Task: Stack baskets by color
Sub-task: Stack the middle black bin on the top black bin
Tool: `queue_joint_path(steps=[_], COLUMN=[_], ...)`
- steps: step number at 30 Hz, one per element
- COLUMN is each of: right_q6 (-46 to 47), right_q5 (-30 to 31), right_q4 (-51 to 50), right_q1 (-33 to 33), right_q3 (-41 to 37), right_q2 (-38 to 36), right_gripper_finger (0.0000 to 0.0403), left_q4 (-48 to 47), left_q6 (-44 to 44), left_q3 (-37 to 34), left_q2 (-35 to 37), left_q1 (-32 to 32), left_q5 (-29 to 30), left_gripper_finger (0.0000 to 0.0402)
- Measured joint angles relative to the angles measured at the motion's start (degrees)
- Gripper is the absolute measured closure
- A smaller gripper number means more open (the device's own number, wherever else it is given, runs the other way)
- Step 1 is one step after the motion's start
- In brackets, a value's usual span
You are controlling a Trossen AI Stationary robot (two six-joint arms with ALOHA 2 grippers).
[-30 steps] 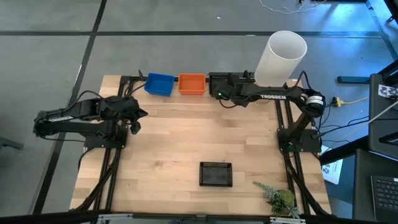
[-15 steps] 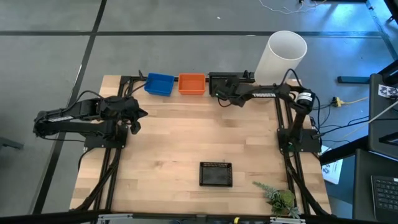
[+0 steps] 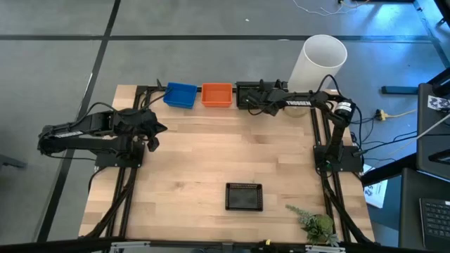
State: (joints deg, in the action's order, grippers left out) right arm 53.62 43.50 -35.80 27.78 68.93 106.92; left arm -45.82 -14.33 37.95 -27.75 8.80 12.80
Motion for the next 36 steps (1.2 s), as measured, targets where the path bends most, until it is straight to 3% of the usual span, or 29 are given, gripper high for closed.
queue_joint_path(steps=[11, 24, 36], right_q6=[-3.3, -4.15, -7.62], right_q5=[-0.81, -2.01, -4.03], right_q4=[3.07, 3.49, 1.38], right_q1=[1.3, 1.32, 1.28], right_q3=[0.0, 0.0, 6.4], right_q2=[0.3, 0.3, -0.21], right_gripper_finger=[0.027, 0.0389, 0.0397], left_q4=[-0.02, -0.02, -0.04], left_q6=[0.0, 0.02, 0.02], left_q3=[0.0, 0.0, 0.0], left_q2=[0.0, 0.02, 0.02], left_q1=[0.02, 0.01, 0.0], left_q5=[0.0, 0.0, 0.0], left_gripper_finger=[0.0401, 0.0401, 0.0401])
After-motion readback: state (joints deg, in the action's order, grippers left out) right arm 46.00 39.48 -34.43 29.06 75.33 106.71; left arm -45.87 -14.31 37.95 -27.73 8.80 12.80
